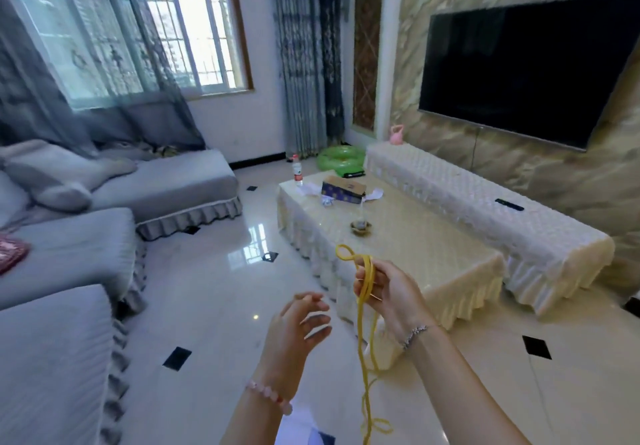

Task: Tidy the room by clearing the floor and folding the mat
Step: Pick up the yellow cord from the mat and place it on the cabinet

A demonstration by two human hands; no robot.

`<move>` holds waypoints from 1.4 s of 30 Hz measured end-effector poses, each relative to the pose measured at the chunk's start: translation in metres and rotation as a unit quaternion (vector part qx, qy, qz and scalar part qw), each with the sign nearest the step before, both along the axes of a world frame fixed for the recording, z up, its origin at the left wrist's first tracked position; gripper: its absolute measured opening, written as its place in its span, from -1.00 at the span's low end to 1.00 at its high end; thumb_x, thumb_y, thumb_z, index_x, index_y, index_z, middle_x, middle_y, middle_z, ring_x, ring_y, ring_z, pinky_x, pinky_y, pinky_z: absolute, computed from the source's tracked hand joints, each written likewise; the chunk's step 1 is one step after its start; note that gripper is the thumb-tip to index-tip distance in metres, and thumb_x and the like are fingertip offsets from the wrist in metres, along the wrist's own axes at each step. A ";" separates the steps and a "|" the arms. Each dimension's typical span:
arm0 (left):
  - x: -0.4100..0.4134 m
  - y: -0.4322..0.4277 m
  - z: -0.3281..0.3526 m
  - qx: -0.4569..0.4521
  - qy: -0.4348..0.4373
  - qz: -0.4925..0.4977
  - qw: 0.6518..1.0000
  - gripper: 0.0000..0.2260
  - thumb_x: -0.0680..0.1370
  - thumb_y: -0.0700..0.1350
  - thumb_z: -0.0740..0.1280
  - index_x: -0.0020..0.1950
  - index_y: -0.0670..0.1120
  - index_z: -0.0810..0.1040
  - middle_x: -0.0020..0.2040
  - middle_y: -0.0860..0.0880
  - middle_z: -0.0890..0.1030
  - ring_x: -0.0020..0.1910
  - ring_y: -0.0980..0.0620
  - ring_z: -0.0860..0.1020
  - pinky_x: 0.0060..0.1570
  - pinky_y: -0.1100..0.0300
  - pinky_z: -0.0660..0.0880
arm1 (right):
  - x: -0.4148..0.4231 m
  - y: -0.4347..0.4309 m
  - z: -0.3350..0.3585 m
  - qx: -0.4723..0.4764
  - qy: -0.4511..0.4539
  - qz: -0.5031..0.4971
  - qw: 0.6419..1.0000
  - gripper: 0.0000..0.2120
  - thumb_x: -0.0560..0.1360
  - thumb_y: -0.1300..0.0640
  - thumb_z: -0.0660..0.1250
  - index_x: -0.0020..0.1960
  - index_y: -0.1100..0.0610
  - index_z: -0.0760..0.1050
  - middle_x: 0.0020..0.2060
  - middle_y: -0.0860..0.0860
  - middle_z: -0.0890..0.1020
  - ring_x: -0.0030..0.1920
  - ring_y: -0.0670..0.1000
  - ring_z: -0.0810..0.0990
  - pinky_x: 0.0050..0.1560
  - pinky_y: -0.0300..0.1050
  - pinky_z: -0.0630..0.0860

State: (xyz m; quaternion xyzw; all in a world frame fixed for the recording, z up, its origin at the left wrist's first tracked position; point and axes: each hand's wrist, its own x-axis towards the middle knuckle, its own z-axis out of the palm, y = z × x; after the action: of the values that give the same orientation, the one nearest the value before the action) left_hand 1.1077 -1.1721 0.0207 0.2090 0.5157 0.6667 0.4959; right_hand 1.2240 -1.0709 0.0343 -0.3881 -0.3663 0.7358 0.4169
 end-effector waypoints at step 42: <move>-0.603 0.227 -0.036 -0.016 -0.042 0.204 0.978 -0.82 0.60 -0.20 0.17 -0.12 -0.15 0.54 -0.26 -0.05 0.58 -0.32 0.04 0.55 -0.18 0.13 0.49 | -0.634 0.281 -0.016 0.040 -0.042 0.260 0.964 -0.73 0.60 0.14 0.12 0.04 0.23 0.57 -0.21 0.06 0.67 -0.19 0.01 0.65 0.00 -0.08 0.57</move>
State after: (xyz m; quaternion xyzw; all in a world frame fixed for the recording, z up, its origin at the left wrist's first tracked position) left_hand 0.5050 -0.9450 -0.0151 0.0633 0.5371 0.7535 0.3740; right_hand 0.5905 -0.7899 0.0184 -0.2930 -0.5009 0.7865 0.2113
